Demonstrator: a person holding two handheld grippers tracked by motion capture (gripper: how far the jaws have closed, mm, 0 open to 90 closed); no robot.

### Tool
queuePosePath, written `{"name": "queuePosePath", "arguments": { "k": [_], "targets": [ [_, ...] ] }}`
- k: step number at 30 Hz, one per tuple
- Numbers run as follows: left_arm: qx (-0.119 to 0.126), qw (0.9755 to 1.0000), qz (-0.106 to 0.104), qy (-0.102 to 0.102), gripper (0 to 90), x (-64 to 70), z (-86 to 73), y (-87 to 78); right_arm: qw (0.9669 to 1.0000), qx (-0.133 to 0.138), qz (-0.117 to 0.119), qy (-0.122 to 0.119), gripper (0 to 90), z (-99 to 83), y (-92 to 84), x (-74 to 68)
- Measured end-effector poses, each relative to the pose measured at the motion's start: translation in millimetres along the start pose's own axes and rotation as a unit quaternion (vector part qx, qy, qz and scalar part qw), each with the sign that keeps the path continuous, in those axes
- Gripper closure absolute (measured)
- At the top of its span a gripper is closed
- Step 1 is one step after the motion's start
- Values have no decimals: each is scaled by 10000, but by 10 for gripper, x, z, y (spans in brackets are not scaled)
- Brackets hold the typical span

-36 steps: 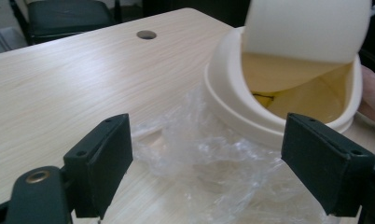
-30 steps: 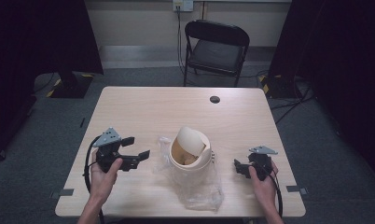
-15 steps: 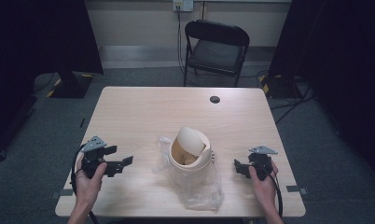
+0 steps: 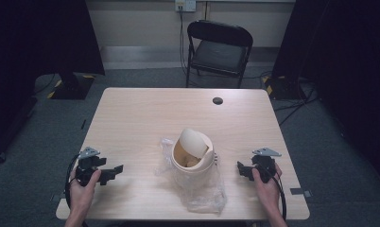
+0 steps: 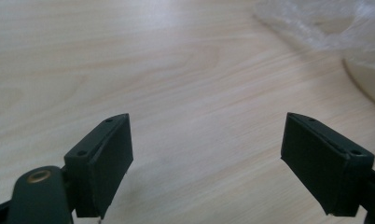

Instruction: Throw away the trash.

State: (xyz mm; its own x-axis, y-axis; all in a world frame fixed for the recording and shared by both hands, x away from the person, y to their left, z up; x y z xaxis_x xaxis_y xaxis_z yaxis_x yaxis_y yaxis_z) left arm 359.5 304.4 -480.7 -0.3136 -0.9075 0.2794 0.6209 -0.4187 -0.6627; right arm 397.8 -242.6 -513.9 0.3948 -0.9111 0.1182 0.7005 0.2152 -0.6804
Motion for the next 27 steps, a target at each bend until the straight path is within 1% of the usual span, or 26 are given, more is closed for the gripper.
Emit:
{"name": "queuePosePath", "arguments": {
  "k": [1, 2, 4, 5, 7, 8, 9, 10, 11, 12, 13, 14, 15, 17, 20, 21, 22, 27],
  "targets": [
    [0, 10000, 0, 0, 165, 0, 0, 0, 10000, 0, 0, 0, 125, 0, 0, 0],
    [-64, 9999, 79, -78, 165, -48, -55, 31, 10000, 2, -1, -3, 125, 0, 0, 1],
    [-115, 9996, 186, -167, 165, -63, -99, 74, 10000, 2, -1, -4, 125, 0, 1, 1],
    [-115, 9996, 186, -167, 165, -63, -99, 74, 10000, 2, -1, -2, 125, 0, 0, 1],
    [-145, 9996, 222, -104, 165, -63, -120, 102, 10000, 2, -1, -3, 125, 0, 0, 1],
    [-114, 9994, 328, -34, 165, -65, -116, 120, 10000, 2, -1, -3, 125, 0, 0, 1],
    [-114, 9994, 328, -34, 165, -65, -116, 120, 10000, 2, -1, -3, 125, 0, 0, 1],
    [-121, 9992, 379, -16, 165, -74, -118, 133, 10000, 1, -1, -3, 125, 0, 0, 1],
    [-139, 9990, 434, 12, 165, -81, -125, 146, 10000, 2, -1, -2, 125, 0, 0, 1],
    [-203, 9983, 549, 77, 165, -105, -150, 176, 10000, 2, 0, -3, 125, 0, 0, 1],
    [-172, 9982, 564, 87, 165, -116, -165, 189, 10000, 2, -1, -2, 125, 0, 0, 0],
    [-145, 9981, 575, 139, 161, -121, -176, 187, 10000, 1, -1, -2, 125, 0, 0, 0],
    [-92, 9984, 538, 143, 160, -127, -181, 191, 10000, 2, -1, -3, 125, 0, 0, 1],
    [-67, 9983, 555, 140, 160, -130, -183, 191, 10000, 0, 0, 0, 125, 0, 0, 0],
    [76, 9967, 750, 287, 155, -95, -220, 229, 10000, 0, -1, 0, 125, 0, 0, 0],
    [138, 9957, 850, 338, 150, -72, -236, 247, 10000, 2, 0, -3, 125, 0, 0, 0],
    [160, 9955, 884, 299, 128, -62, -238, 257, 10000, 0, -1, -1, 125, 0, 0, 0],
    [161, 9955, 886, 298, 125, -61, -238, 258, 10000, 1, -1, -3, 125, 0, 0, 0]
  ]
}}
Point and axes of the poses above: each handheld gripper's, and its own axes: y roughly forward along the jaws, z roughly out of its top, x roughly to its right, the point moved 2 cm from there along y, roughly forward along the jaws, and after that the axes turned 8 degrees about -y, right-handed, at the moved point
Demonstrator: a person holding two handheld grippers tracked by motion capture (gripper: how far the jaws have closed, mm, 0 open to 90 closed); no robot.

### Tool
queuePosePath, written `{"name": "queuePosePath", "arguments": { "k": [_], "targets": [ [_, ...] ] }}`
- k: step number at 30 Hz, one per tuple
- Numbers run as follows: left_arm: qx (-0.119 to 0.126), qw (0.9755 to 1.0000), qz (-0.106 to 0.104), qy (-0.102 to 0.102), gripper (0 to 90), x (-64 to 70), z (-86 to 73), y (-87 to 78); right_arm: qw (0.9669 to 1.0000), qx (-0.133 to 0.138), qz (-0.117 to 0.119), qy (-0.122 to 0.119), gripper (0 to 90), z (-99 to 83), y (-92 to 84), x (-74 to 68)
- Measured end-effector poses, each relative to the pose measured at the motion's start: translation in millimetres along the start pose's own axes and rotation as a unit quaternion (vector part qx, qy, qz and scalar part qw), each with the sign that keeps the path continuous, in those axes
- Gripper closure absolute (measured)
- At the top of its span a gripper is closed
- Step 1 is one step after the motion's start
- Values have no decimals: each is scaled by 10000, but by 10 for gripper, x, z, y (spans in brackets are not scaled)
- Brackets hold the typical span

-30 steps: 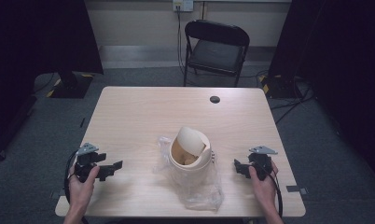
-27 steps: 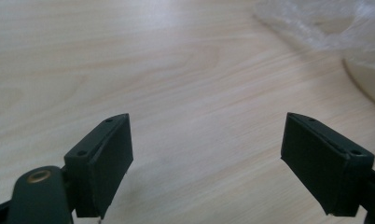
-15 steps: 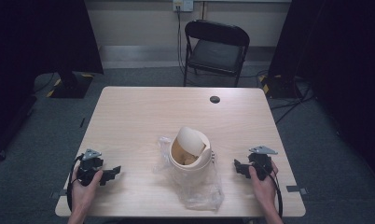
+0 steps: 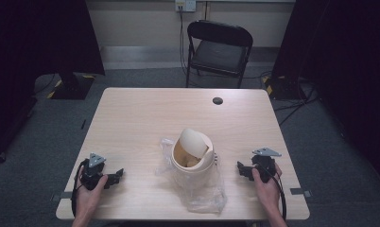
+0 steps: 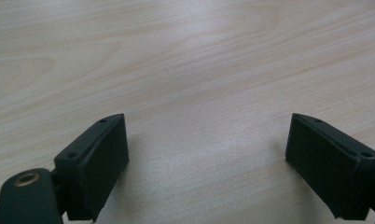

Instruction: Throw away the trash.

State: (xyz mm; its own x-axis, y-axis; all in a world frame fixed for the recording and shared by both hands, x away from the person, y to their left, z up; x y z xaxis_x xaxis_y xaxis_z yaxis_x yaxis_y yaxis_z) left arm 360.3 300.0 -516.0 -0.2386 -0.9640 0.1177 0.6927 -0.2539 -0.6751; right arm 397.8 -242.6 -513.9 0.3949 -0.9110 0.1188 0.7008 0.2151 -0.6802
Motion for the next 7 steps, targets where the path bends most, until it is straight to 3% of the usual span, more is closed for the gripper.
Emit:
{"name": "queuePosePath", "arguments": {
  "k": [7],
  "targets": [
    [-20, 10000, -30, 28, 110, -5, 9, 13, 10000, 1, 0, -1, 125, 0, 0, 0]
  ]
}}
Point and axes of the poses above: each handheld gripper's, and its own axes: y roughly forward along the jaws, z roughly out of its top, x roughly to its right, the point moved 2 cm from there along y, roughly forward along the jaws, and after that the axes turned 8 degrees about -y, right-handed, at the moved point
